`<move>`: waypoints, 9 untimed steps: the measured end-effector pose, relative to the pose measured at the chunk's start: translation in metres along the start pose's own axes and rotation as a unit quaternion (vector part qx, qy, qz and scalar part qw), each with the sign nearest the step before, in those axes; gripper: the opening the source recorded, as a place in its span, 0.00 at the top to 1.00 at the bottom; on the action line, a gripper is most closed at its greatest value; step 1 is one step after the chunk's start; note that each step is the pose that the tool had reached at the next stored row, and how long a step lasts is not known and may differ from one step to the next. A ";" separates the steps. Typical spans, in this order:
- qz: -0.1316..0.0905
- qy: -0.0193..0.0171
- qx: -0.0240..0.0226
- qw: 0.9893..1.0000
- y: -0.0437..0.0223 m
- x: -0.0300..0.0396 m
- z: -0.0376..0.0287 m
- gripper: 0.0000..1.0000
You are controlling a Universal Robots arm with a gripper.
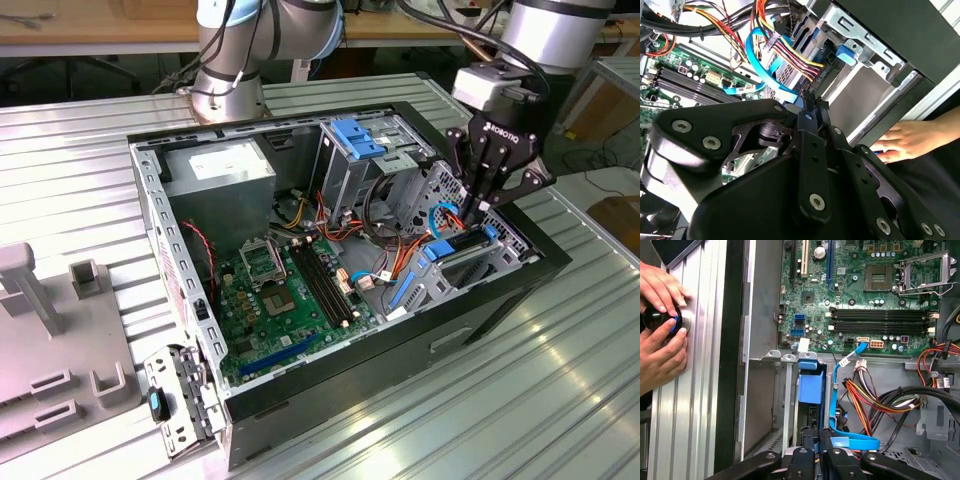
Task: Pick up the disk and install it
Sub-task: 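Insert the second disk wire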
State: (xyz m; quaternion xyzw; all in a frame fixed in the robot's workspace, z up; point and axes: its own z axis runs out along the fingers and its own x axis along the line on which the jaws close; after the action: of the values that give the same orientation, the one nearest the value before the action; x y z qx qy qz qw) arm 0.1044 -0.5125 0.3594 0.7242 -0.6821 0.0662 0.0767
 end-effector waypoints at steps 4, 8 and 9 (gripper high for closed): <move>0.003 0.000 0.000 1.000 0.0009 -0.0007 0.0057 0.84; 0.004 -0.002 0.006 1.000 0.0045 -0.0005 0.0091 0.84; 0.005 -0.002 0.009 1.000 0.0049 -0.0005 0.0094 0.84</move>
State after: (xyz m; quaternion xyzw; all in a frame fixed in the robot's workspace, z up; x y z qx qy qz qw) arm 0.0994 -0.5142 0.3502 0.7216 -0.6852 0.0711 0.0687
